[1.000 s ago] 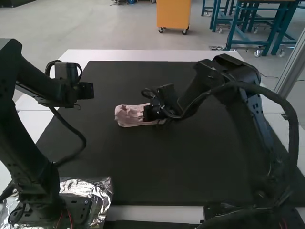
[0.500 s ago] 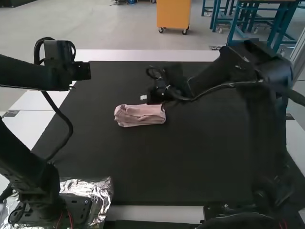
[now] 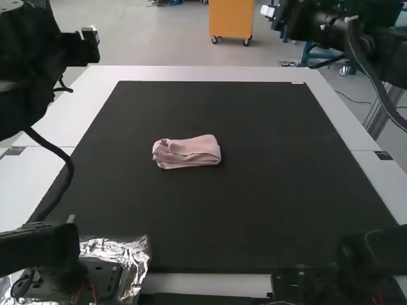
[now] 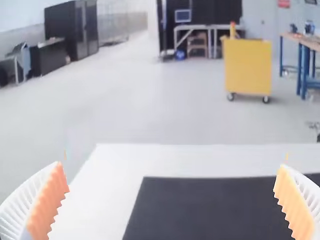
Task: Fold the towel.
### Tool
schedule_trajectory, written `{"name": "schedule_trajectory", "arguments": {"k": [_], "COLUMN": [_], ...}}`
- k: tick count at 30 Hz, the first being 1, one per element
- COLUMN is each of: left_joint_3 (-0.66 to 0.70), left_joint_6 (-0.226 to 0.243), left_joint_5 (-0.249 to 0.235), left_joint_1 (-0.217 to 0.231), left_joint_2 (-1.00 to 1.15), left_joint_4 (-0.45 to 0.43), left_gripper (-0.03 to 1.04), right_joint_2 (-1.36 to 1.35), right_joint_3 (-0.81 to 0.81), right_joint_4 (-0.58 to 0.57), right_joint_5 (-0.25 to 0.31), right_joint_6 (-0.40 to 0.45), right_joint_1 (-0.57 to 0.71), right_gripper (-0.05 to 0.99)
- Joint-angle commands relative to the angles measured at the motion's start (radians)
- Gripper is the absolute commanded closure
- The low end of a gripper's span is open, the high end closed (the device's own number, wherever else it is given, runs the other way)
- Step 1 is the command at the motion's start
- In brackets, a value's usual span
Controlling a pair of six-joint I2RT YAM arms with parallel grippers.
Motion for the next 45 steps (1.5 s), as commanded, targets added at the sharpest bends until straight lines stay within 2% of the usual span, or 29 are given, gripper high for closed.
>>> {"name": "schedule_trajectory", "arguments": {"k": [1,3,8,13,16,19,21,23,25,27,28,30,31,32,33,34,36,38,39,41,42,43,44,45], "left_joint_3": [-0.007,-0.029,-0.072,-0.075,-0.070,-0.077,-0.083,-0.103,-0.110,-0.119,-0.135,-0.213,-0.262,-0.310,-0.363,-0.412,-0.511,-0.607,-0.650,-0.727,-0.762,-0.791,-0.805,-0.797], "left_joint_6": [0.001,-0.005,-0.005,-0.005,-0.005,-0.005,-0.005,-0.004,-0.022,-0.036,-0.038,-0.039,-0.036,-0.007,0.047,0.071,0.074,0.102,0.108,0.108,0.108,0.108,0.107,0.084], "left_joint_5": [0.093,0.112,0.118,0.124,0.124,0.122,0.138,0.147,0.145,0.150,0.150,0.153,0.173,0.179,0.182,0.191,0.196,0.194,0.174,0.062,0.026,0.006,-0.017,-0.022], "left_joint_1": [-0.010,-0.010,-0.011,-0.010,-0.010,-0.010,-0.010,-0.008,-0.007,-0.010,-0.011,-0.014,-0.016,-0.016,-0.016,-0.016,-0.013,-0.011,-0.011,-0.010,-0.013,-0.016,-0.014,-0.014], "left_joint_2": [-0.128,-0.197,-0.363,-0.529,-0.627,-0.734,-0.803,-0.851,-0.843,-0.845,-0.845,-0.845,-0.845,-0.845,-0.845,-0.845,-0.845,-0.845,-0.845,-0.845,-0.845,-0.845,-0.845,-0.845], "left_joint_4": [-0.007,-0.034,-0.037,-0.076,-0.113,-0.143,-0.189,-0.232,-0.306,-0.396,-0.396,-0.337,-0.298,-0.257,-0.209,-0.139,-0.005,0.134,0.200,0.297,0.322,0.331,0.269,0.202], "left_gripper": [0.04,0.04,0.04,0.04,0.04,0.04,0.04,0.04,0.04,0.04,0.04,0.04,0.04,0.04,0.04,0.04,0.04,0.04,0.04,0.04,0.04,0.04,0.04,0.04], "right_joint_2": [-0.189,-0.310,-0.620,-0.899,-1.011,-1.100,-1.134,-1.126,-1.126,-1.126,-1.126,-1.126,-1.126,-1.126,-1.126,-1.126,-1.126,-1.126,-1.126,-1.126,-1.126,-1.126,-1.126,-1.126], "right_joint_3": [-0.076,-0.116,-0.208,-0.264,-0.280,-0.310,-0.344,-0.366,-0.409,-0.479,-0.513,-0.573,-0.611,-0.657,-0.709,-0.768,-0.889,-0.996,-1.045,-1.125,-1.154,-1.150,-1.150,-1.151], "right_joint_4": [0.001,-0.018,-0.183,-0.271,-0.276,-0.233,-0.188,-0.188,-0.164,-0.048,0.002,0.037,0.048,0.076,0.108,0.177,0.361,0.472,0.501,0.547,0.557,0.475,0.383,0.332], "right_joint_5": [0.056,0.056,0.067,0.073,0.085,0.150,0.200,0.335,0.361,0.389,0.386,0.344,0.352,0.352,0.354,0.352,0.343,0.351,0.357,0.358,0.358,0.361,0.361,0.361], "right_joint_6": [-0.038,-0.038,-0.035,-0.035,-0.035,-0.049,-0.066,-0.069,-0.094,-0.101,-0.101,-0.103,-0.103,-0.078,-0.057,-0.067,-0.106,-0.120,-0.117,-0.115,-0.117,-0.115,-0.107,-0.107], "right_joint_1": [-0.075,-0.109,-0.166,-0.212,-0.230,-0.244,-0.255,-0.267,-0.276,-0.284,-0.285,-0.285,-0.285,-0.285,-0.285,-0.287,-0.285,-0.285,-0.285,-0.285,-0.285,-0.285,-0.285,-0.285], "right_gripper": [0.03,0.03,0.03,0.03,0.03,0.03,0.03,0.03,0.03,0.03,0.03,0.03,0.03,0.03,0.03,0.03,0.03,0.03,0.03,0.03,0.03,0.03,0.03,0.03]}}
